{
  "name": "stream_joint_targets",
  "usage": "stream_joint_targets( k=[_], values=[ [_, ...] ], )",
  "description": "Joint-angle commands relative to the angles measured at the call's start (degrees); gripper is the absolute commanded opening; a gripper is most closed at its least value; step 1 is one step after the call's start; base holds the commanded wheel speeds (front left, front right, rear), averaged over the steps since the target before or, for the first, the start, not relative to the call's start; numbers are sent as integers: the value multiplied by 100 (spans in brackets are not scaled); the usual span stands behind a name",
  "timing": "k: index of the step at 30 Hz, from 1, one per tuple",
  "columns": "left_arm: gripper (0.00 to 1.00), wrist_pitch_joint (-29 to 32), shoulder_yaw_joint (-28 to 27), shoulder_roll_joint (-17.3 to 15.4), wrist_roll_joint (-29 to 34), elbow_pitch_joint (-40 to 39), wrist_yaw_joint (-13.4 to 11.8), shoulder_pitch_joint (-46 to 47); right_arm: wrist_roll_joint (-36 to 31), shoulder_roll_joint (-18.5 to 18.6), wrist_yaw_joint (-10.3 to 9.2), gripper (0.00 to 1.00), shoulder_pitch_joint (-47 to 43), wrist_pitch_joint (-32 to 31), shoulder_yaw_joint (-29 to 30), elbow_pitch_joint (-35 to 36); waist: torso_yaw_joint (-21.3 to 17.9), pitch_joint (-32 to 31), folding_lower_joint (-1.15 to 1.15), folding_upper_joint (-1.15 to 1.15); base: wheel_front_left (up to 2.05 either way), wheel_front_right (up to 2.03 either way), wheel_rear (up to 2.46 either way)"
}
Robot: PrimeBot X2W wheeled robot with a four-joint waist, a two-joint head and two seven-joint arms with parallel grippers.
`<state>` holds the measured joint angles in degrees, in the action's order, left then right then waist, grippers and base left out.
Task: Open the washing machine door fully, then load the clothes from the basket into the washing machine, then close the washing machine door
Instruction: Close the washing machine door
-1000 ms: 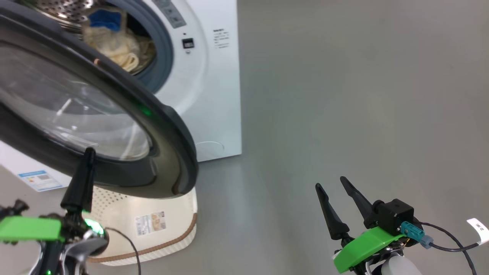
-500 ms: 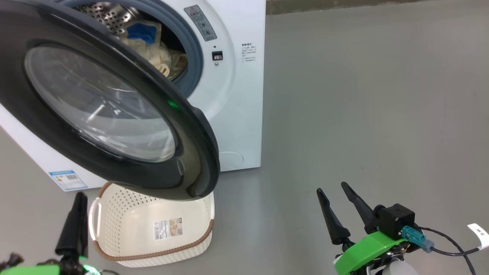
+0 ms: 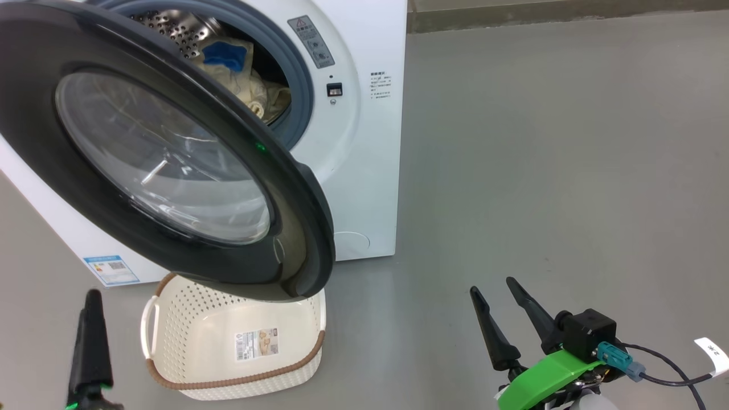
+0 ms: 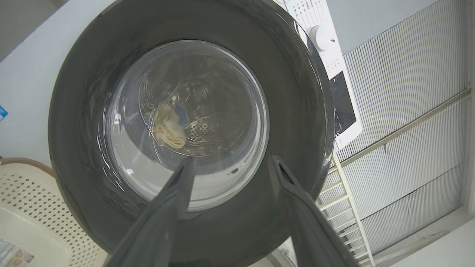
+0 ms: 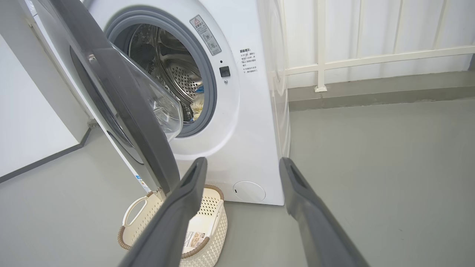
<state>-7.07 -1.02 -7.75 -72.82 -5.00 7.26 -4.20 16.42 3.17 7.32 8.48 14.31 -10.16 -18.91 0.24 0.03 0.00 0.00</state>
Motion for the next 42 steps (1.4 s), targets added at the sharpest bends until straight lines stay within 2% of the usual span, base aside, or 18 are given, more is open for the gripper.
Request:
stream_joint_targets(
  k=[1,5,7,13,19,22,26,32,42],
  values=[
    [100,-176,-86,-209,156,-120,23,69,7,-29,17,100,74,69,-136,149,-4,-2,0,0,0,0,0],
    [100,-701,294,-592,776,151,23,9,4,-29,17,100,79,69,-143,152,-17,-4,0,0,0,0,0],
    [100,-770,404,-867,1609,447,23,-18,-1,-29,17,100,78,69,-136,148,-23,-7,0,0,0,0,0],
    [100,-790,-62,-463,3193,593,23,76,-29,-29,17,100,83,69,-113,149,-37,2,0,0,0,0,0],
    [100,-792,-284,-327,4912,646,23,-76,-36,-29,17,100,95,69,-114,163,-71,18,0,0,0,0,0],
    [100,-792,-445,-152,5522,661,19,-134,-39,-29,17,100,90,69,-109,165,-83,18,0,0,0,0,0],
    [100,-792,-599,65,6010,725,20,-239,-44,-29,17,100,93,69,-104,164,-103,22,0,0,0,0,0],
    [100,-792,-708,214,6394,887,21,-289,-69,-29,17,100,93,69,-99,156,-116,30,0,0,0,0,0],
    [100,-793,-803,327,6532,952,22,-233,-102,-29,17,100,91,69,-100,159,-124,48,0,0,0,0,0]
  ],
)
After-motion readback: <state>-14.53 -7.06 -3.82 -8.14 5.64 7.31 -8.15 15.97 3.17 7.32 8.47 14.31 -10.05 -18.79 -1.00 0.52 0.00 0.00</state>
